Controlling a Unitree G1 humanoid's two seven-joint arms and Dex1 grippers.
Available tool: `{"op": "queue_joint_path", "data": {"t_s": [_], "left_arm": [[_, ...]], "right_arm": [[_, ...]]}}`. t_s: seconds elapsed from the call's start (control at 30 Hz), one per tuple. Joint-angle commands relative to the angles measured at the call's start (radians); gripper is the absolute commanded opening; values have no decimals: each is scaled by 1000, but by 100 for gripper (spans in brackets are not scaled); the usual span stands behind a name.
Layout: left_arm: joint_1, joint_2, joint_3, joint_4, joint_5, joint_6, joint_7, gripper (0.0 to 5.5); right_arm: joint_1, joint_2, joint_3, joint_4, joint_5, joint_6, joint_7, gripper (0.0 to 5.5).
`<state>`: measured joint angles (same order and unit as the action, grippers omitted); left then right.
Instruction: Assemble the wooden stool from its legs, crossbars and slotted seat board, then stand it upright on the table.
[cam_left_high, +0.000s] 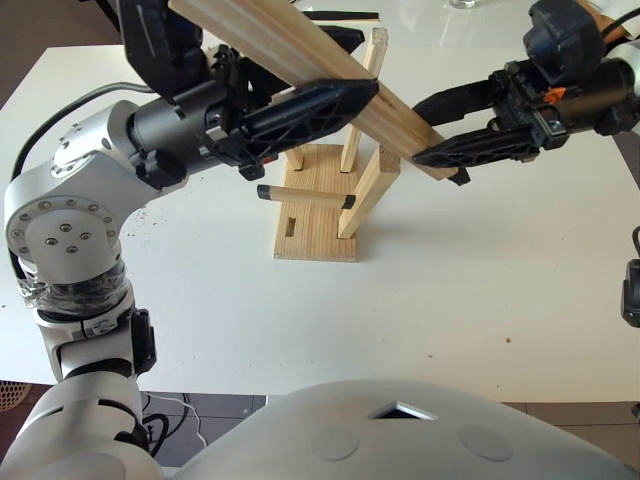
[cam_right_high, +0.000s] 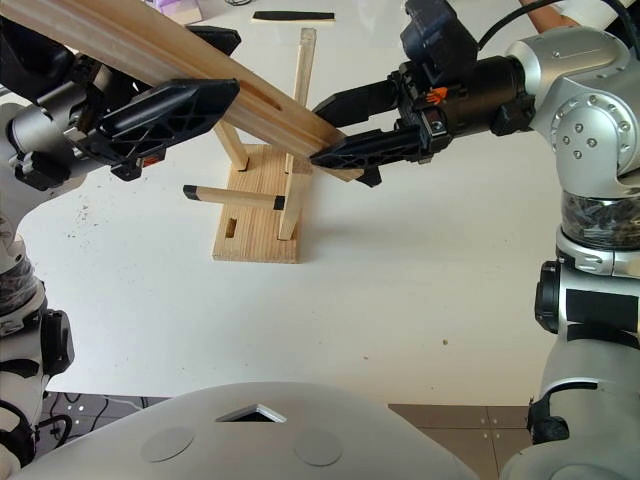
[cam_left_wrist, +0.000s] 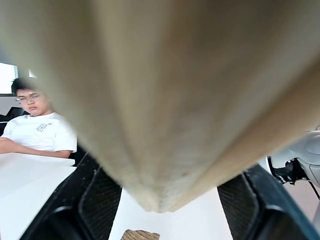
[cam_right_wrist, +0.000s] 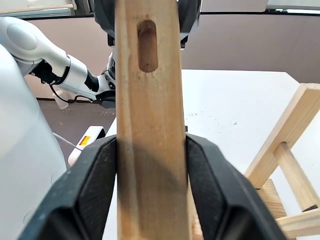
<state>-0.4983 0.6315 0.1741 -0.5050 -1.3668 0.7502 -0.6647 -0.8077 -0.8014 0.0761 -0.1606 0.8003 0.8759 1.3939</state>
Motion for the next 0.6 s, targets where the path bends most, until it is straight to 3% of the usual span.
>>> {"op": "queue_joint_path", "data": {"t_s": [0.03,0.13,0.6], "left_arm": [[10,11,12,-6,13,-3,-29,262],[15,4,11,-8,17,-5,-43,215],[22,-60,10,-28,-45,-20,27,211]], "right_arm": [[-20,-11,4,3,-17,-11,13,206],[-20,-6,-1,4,-18,-7,14,206],[62,43,-31,-54,43,34,-52,206]]}}
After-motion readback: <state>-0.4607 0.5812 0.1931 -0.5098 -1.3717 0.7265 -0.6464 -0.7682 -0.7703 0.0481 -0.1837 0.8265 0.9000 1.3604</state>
